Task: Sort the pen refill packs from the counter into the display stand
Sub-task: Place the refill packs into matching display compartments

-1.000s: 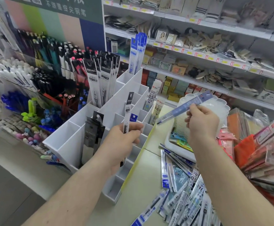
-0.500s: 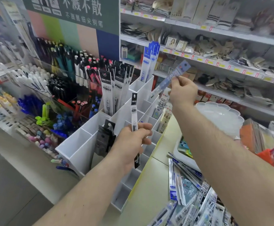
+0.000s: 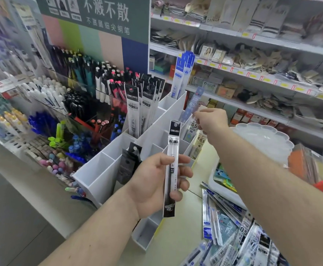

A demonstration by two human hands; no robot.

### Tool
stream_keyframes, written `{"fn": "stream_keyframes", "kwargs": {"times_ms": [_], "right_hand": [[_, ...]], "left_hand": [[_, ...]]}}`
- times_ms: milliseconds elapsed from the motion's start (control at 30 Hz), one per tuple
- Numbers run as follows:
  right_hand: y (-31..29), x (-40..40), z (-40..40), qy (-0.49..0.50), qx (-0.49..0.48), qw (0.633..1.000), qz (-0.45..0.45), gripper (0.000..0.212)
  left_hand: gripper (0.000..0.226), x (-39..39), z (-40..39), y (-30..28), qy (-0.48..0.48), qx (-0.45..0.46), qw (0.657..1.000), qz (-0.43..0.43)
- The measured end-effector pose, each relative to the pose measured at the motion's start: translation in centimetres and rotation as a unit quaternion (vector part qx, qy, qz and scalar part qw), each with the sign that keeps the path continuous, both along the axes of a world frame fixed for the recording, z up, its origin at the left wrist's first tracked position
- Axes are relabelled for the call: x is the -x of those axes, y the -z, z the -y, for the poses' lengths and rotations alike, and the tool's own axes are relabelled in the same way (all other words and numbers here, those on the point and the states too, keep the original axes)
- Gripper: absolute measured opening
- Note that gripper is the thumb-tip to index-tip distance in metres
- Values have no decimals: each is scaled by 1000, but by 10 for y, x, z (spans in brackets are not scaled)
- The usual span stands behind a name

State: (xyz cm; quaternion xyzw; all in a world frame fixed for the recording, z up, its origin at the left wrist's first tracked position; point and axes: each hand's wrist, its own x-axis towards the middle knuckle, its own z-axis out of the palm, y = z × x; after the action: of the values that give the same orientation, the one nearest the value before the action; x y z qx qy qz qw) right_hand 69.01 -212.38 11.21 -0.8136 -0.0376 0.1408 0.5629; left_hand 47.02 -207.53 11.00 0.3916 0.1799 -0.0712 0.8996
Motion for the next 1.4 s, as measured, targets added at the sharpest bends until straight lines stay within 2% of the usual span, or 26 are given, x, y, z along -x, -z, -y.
{"fn": "stream_keyframes", "kwargs": {"times_ms": [67,167,300,367,433,500,567,600,667,733,800,833,900,967,1067,1200,1233,1400], "right_hand": [[-6,21,17,-1,-29,1000,5,12],[-11,57,45,-68,-84,994,-18,8],[-10,95,74,-228,-114,963,-89,31],[-11,106,79,-283,-109,948,-93,29],[-12,111,79,-290,-121,946,-81,27],[-17,110,77,-266,-139,952,-52,33],[-28,107,74,-194,-184,963,-21,32],[-34,104,73,-142,-214,966,-12,33],[-47,99,72,-59,-271,961,8,36],[-58,97,70,-19,-309,950,32,36],[-65,99,67,-10,-312,947,72,37],[-67,102,64,-14,-309,946,97,38],[-71,107,57,-32,-298,942,150,39],[-76,112,49,-54,-281,937,203,40],[-83,118,34,-85,-259,929,249,38],[-90,124,16,-106,-217,919,312,39],[-90,125,12,-110,-201,915,332,38],[-83,124,-12,-138,-97,907,387,33]], "left_hand": [[49,0,1,3,11,17,1000,21],[57,0,5,10,34,56,997,27],[50,-1,13,14,78,65,995,17],[47,-1,17,13,90,29,995,10],[42,1,21,5,86,-25,996,5],[31,4,24,-9,49,-108,993,-7],[27,12,25,-23,5,-213,977,-23],[25,18,23,-30,-11,-292,956,-20],[25,33,15,-45,-82,-461,883,-1],[25,48,-1,-68,-201,-590,781,41],[25,53,-26,-87,-275,-686,671,55],[22,50,-40,-93,-277,-722,633,36],[16,39,-67,-100,-229,-770,595,-22],[17,25,-84,-98,-169,-784,593,-66],[21,7,-94,-89,-131,-769,622,-65],[37,-6,-95,-82,-153,-661,734,-15],[40,-8,-94,-82,-159,-642,750,-10],[44,-6,-92,-84,-178,-614,769,-11]]}}
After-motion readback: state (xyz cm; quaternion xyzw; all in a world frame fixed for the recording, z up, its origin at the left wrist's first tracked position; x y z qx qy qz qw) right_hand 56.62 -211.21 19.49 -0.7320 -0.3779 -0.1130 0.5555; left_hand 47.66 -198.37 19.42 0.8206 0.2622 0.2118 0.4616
